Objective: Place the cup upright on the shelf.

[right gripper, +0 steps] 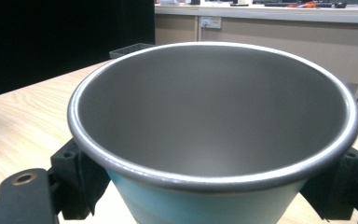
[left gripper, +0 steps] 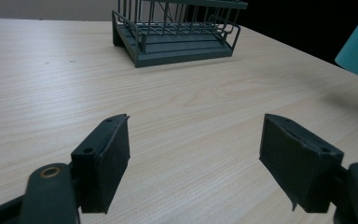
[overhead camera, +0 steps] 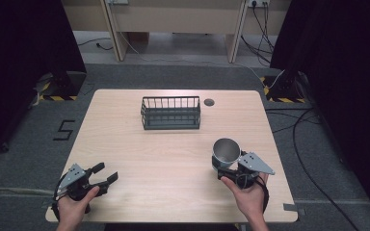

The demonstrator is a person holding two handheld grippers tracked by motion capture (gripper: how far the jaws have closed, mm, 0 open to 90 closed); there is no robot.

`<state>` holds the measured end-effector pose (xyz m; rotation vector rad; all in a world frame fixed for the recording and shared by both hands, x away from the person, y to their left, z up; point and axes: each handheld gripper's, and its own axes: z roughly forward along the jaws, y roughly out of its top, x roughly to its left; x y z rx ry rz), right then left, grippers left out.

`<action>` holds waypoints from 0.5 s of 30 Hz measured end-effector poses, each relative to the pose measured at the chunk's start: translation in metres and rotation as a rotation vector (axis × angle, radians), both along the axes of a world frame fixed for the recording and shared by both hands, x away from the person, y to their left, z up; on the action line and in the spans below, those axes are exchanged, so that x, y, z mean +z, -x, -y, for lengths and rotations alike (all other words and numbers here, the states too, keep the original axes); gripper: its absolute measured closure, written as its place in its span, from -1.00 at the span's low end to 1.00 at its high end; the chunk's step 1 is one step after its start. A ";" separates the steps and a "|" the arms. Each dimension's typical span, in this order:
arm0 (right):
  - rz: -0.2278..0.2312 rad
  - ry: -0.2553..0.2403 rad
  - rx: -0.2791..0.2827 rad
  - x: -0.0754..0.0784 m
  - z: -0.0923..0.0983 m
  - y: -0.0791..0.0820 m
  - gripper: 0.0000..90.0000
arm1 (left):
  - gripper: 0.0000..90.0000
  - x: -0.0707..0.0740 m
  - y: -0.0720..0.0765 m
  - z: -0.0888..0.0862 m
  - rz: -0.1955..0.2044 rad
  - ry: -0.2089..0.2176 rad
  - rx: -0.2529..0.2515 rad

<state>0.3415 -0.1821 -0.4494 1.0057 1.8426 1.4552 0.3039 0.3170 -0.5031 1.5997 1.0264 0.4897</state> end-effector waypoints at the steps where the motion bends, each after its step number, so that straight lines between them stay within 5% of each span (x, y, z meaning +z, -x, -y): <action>1: 0.002 0.002 -0.001 0.001 -0.001 -0.001 -0.65 | -0.47 0.000 0.000 0.000 0.000 0.000 0.000; 15: 0.004 -0.013 0.000 0.007 -0.009 -0.020 -0.65 | -0.47 0.000 0.000 0.000 -0.003 0.000 0.001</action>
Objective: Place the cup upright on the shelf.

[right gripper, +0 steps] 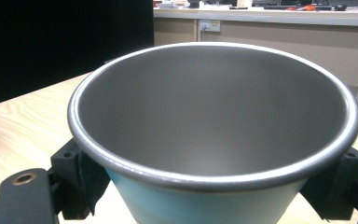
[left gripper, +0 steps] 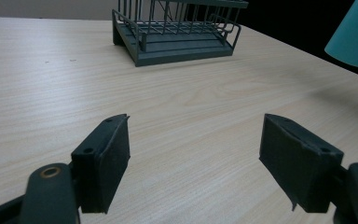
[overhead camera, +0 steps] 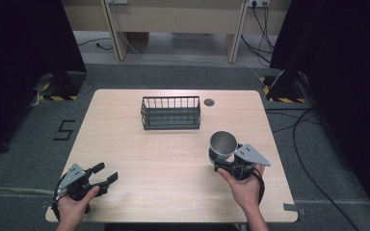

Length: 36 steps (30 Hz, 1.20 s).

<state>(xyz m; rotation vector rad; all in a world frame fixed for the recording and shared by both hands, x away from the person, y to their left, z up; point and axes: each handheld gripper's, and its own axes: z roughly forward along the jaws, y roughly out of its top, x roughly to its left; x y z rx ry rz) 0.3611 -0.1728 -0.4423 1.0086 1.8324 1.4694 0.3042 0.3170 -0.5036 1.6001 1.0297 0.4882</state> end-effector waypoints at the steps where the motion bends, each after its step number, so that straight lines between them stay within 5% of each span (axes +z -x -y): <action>1: -0.002 0.000 -0.001 0.000 -0.001 -0.001 -0.65 | -0.47 0.000 0.000 0.000 0.000 -0.001 0.000; 36: 0.015 -0.015 0.030 0.023 -0.034 -0.052 -0.65 | -0.46 0.000 0.002 -0.003 -0.004 -0.002 0.005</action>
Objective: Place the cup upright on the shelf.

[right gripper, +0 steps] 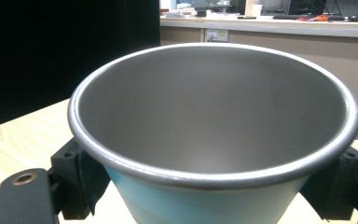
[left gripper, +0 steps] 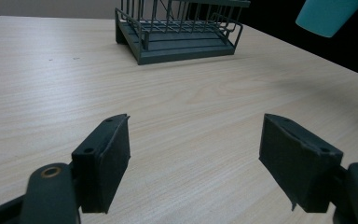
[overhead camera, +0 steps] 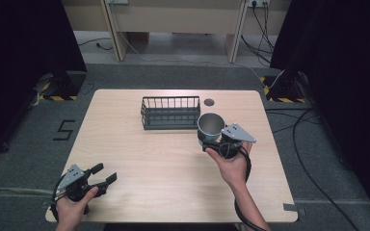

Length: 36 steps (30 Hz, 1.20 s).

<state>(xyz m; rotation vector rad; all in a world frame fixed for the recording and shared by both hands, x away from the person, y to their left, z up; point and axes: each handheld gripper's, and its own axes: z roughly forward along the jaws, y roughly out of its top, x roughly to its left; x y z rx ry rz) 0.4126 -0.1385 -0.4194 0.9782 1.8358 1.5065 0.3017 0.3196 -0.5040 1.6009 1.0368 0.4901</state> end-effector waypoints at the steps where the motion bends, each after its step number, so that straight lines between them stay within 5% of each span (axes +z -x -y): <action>1: 0.001 0.001 0.000 0.000 -0.001 -0.001 -0.65 | -0.46 0.000 0.000 0.000 0.001 0.001 0.000; 36: 0.000 -0.027 -0.003 0.013 -0.027 -0.039 -0.65 | -0.46 0.000 0.001 -0.001 -0.001 -0.003 -0.002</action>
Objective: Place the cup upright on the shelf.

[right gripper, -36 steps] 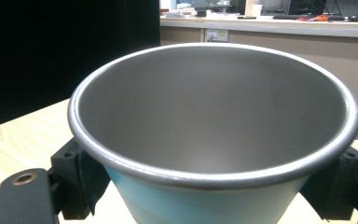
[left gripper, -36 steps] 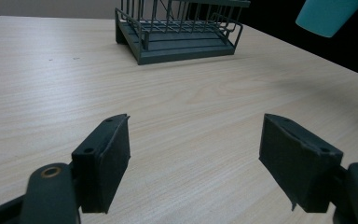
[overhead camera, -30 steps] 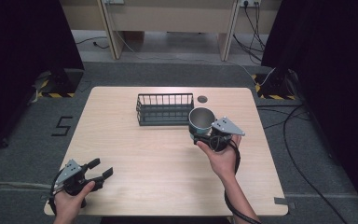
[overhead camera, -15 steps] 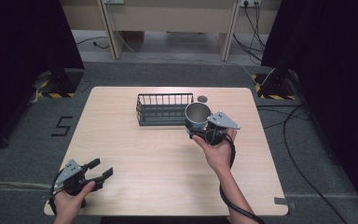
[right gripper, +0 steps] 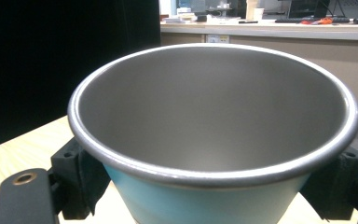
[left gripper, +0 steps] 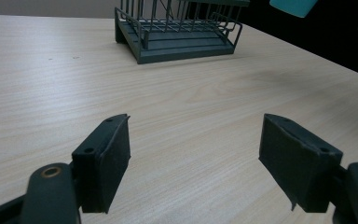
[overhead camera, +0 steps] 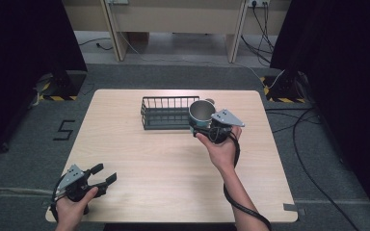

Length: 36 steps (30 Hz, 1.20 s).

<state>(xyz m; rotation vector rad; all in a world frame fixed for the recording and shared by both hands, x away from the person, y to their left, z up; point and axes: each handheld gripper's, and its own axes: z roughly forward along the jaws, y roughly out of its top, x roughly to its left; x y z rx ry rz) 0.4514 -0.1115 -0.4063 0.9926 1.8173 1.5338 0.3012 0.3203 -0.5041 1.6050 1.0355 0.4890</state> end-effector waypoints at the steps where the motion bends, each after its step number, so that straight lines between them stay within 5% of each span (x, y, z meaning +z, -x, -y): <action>1: 0.000 -0.001 0.001 0.000 0.000 -0.001 -0.65 | -0.46 0.000 0.000 0.000 0.000 0.000 0.000; 36: -0.012 -0.007 -0.010 0.007 -0.019 -0.037 -0.65 | -0.46 -0.001 0.000 -0.001 -0.004 0.009 0.004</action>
